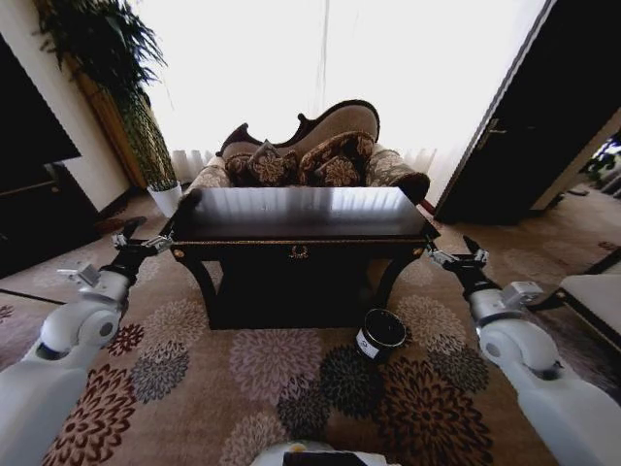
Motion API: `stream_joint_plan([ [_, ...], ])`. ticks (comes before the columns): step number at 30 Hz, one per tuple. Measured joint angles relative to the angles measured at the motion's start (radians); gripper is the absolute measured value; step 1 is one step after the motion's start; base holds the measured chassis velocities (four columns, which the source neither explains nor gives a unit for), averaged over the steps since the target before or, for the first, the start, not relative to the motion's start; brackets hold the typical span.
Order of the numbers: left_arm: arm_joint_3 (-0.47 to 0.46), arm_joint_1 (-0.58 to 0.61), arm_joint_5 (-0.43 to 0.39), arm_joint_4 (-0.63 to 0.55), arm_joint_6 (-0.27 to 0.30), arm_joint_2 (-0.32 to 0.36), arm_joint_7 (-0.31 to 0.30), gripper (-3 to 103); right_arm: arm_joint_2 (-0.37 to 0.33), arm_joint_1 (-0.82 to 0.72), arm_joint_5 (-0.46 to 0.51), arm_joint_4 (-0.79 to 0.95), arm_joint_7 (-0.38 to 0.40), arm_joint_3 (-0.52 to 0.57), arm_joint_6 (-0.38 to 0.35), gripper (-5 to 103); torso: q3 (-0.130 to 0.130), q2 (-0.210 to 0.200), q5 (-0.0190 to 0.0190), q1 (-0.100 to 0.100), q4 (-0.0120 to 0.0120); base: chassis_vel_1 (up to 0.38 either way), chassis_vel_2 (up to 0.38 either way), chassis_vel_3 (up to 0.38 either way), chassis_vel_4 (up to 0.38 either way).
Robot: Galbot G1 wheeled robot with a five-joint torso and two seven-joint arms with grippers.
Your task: Move to the front of the table and place the trash on the table into the trash bin.
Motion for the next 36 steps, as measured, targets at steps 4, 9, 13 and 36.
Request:
stream_joint_plan([
  [4,0.0,0.0,0.0,0.0,0.0,0.0,0.0,100,0.0,0.0,0.0,0.0,0.0,0.0,0.0,100,0.0,0.0,0.0004,0.001,-0.0004,0.187,-0.182,-0.208,0.179],
  [9,0.0,0.0,0.0,0.0,0.0,0.0,0.0,100,0.0,0.0,0.0,0.0,0.0,0.0,0.0,100,0.001,-0.001,0.0003,0.002,-0.0004,0.152,-0.138,-0.168,0.147],
  [13,0.0,0.0,0.0,0.0,0.0,0.0,0.0,100,0.0,0.0,0.0,0.0,0.0,0.0,0.0,100,0.001,-0.001,0.0003,0.001,-0.0001,0.177,-0.162,-0.184,0.189],
  [36,0.0,0.0,0.0,0.0,0.0,0.0,0.0,100,0.0,0.0,0.0,0.0,0.0,0.0,0.0,100,0.001,0.0,0.0002,0.001,-0.0001,0.162,-0.17,-0.164,0.169],
])
